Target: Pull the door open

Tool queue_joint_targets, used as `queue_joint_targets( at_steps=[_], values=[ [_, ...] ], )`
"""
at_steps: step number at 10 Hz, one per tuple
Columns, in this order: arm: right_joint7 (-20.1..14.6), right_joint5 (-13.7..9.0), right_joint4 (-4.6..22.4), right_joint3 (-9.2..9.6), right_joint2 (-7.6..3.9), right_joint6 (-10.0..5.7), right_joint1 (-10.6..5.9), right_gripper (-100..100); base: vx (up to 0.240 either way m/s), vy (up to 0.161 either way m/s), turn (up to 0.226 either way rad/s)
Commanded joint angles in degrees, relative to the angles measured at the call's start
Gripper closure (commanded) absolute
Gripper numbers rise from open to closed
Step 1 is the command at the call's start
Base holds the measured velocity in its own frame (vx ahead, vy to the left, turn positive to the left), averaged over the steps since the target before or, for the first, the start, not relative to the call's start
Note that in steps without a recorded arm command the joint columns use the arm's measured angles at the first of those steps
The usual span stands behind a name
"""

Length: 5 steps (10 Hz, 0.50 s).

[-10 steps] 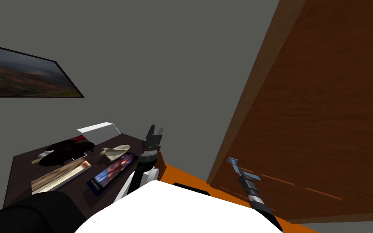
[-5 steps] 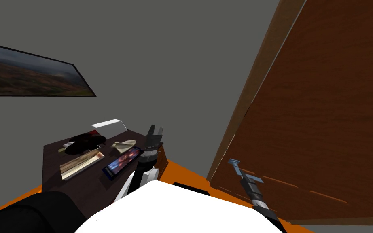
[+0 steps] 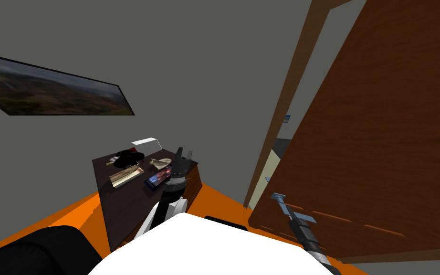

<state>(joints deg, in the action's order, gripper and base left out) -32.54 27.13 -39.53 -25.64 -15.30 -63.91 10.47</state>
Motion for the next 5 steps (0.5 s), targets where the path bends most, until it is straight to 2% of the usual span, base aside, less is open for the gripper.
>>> queue_joint_targets(
  at_steps=[1, 2, 3, 5],
  values=[
    [-1.06, 0.66, 0.26, -0.27, -0.76, -1.71, 0.78, 100, -0.174, -0.057, 0.114],
    [-0.53, 0.47, 0.26, -0.08, -0.31, -1.00, 0.45, 100, -0.079, -0.024, 0.027],
    [-0.92, 1.00, 0.89, -0.26, -0.59, -2.22, 0.81, 100, -0.154, -0.055, 0.151],
    [-1.27, 1.50, 1.52, -0.59, -1.01, -3.47, 1.09, 100, -0.210, -0.067, 0.188]
  ],
)
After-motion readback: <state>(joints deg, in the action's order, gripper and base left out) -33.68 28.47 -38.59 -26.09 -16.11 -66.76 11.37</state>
